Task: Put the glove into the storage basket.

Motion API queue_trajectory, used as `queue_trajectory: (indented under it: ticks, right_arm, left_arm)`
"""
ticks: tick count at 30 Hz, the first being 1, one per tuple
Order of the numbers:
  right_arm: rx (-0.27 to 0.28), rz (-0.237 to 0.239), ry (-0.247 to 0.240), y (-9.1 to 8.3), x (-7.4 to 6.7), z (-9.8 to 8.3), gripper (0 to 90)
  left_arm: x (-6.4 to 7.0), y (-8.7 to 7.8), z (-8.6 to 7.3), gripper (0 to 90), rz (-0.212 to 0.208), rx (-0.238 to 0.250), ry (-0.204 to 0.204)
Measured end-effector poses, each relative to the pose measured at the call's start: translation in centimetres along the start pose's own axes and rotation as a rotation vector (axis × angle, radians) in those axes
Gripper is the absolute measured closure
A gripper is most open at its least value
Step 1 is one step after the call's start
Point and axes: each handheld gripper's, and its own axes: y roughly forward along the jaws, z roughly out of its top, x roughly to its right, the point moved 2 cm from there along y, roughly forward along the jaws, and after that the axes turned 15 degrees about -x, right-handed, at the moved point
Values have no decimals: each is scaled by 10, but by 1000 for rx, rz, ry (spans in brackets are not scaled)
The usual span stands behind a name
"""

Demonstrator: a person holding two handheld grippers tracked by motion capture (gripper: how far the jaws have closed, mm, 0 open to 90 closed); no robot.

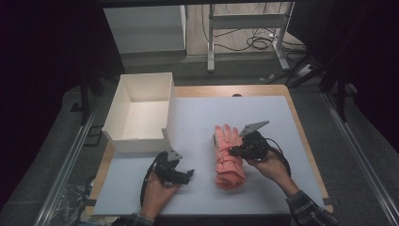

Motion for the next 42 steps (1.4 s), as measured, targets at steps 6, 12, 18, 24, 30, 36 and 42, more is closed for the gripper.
queue_trajectory:
  ticks: [6, 12, 18, 24, 30, 36, 42]
  right_arm:
    - [32, 18, 29, 6, 2, -7, 741]
    - [106, -13, 54, -14, 7, -9, 539]
    - [148, -69, 72, -30, 12, -23, 530]
    - [141, -94, 95, -30, 13, -47, 591]
    - [124, -70, 116, -15, 4, -80, 759]
    - [96, -29, 112, 1, -8, -96, 836]
    - [90, 4, 97, 13, -19, -101, 844]
  left_arm:
    - [0, 0, 0, 45, -1, 1, -1]
    - [0, 0, 0, 46, 0, 0, 0]
    - [0, 0, 0, 45, 0, -1, 0]
    - [0, 0, 0, 45, -1, -1, -3]
    - [0, 0, 0, 45, -1, -4, 0]
    - [0, 0, 0, 45, 0, -4, 1]
    - [0, 0, 0, 45, 1, -4, 3]
